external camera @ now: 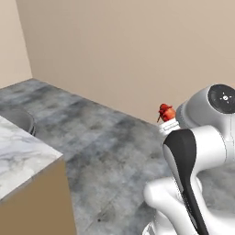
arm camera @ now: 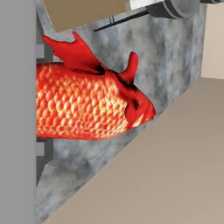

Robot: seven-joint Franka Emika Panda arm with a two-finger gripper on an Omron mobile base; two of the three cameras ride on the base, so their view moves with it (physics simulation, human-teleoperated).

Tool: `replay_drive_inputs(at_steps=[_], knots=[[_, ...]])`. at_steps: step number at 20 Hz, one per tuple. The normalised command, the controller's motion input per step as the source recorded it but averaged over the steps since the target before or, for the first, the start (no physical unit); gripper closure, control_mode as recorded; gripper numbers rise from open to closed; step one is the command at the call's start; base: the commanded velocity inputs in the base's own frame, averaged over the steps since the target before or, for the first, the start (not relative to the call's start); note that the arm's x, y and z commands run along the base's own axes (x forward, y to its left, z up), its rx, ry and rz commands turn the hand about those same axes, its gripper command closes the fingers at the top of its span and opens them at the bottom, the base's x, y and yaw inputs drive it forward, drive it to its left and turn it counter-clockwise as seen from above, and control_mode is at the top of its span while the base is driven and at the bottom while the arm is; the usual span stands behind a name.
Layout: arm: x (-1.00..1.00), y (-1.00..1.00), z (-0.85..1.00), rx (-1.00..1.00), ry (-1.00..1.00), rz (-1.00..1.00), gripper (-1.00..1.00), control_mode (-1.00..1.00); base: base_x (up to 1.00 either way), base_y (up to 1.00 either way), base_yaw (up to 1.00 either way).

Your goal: Gather the lemon and mushroom from the fridge and place them on a tray on the dining counter. Then gather the steak and fish from the fridge and place them on the other tray.

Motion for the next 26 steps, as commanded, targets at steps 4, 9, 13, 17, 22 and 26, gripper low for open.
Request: replay_drive_inputs(at_steps=[4,9,13,17,22,26], knots=[[0.0,0.0,0.0,0.0,0.0,0.0,1.0,1.0,0.67,-0.47,0.39],[0.0,0.0,0.0,0.0,0.0,0.0,1.0,1.0,0.67,-0.48,0.38],[0.0,0.0,0.0,0.0,0.0,0.0,1.0,1.0,0.69,-0.47,0.37],[0.0,0.0,0.0,0.0,0.0,0.0,1.0,1.0,0.71,-0.46,0.37],[0.0,0.0,0.0,0.0,0.0,0.0,1.0,1.0,0.73,-0.46,0.37],[0.0,0.0,0.0,0.0,0.0,0.0,1.0,1.0,0.76,-0.45,0.36]])
